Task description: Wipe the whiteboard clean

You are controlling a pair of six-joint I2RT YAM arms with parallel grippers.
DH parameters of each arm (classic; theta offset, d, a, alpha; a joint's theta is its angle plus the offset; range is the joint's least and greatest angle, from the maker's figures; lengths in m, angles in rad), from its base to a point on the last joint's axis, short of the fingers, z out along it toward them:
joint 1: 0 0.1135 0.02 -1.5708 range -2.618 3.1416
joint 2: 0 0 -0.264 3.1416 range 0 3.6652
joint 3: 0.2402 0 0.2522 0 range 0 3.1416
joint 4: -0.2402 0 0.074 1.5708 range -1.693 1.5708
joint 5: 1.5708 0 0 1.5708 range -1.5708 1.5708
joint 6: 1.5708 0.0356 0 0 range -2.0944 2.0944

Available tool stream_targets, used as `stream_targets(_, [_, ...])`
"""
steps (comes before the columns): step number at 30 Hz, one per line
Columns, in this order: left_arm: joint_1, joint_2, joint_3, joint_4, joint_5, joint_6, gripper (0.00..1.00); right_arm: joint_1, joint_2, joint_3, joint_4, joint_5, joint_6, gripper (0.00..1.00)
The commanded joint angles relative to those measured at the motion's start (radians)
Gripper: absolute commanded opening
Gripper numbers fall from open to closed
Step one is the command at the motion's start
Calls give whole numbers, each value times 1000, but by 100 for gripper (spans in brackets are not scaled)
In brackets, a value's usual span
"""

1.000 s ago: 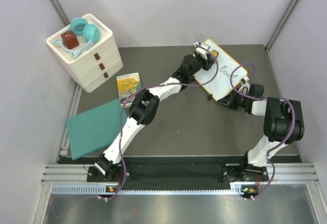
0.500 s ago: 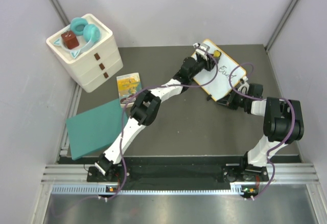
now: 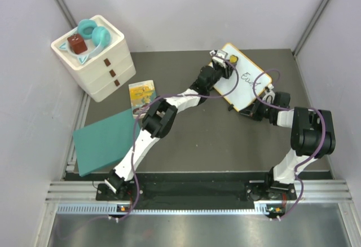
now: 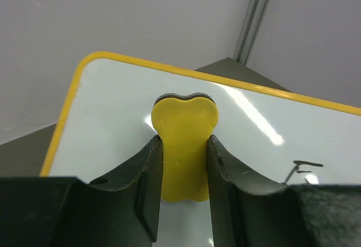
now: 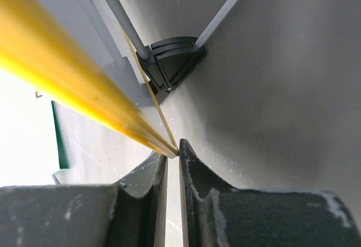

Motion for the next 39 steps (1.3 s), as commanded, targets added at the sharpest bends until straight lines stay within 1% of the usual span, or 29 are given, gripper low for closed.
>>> stream_targets(1, [38,-4,49,-24,-95,29,0,46,31,-9,-118,-53,-70,0])
stream_targets(4, [38,16,83,-19,-84,-7,0,46,32,-9,-117,-55,-68,0])
stream_targets(8, [18,71,189,-70,44,-54,0,46,32,-7,-117,-55,-68,0])
stream_targets(10, [3,94,215,-76,71,-54,0,46,32,-7,-118,-55,-73,0])
stream_targets(15, [-50,92,200,-108,84,-37,0,46,37,-5,-118,-58,-70,0])
stream_targets(19, [-57,86,142,-92,100,-103,0,46,35,-5,-118,-56,-70,0])
stream_targets(22, [-80,86,137,-114,118,-93,0,48,34,-7,-117,-56,-70,0])
stream_targets(25, [-111,71,100,-90,162,-96,0,46,35,-5,-117,-56,-70,0])
stream_targets(32, [-192,65,83,-82,255,-90,0,46,35,-7,-118,-56,-70,0])
stream_targets(34, [-200,65,82,-81,256,-67,0,46,34,-7,-117,-56,-70,0])
stream_targets(39, [-168,33,60,-127,132,-47,0,46,35,-7,-117,-56,-70,0])
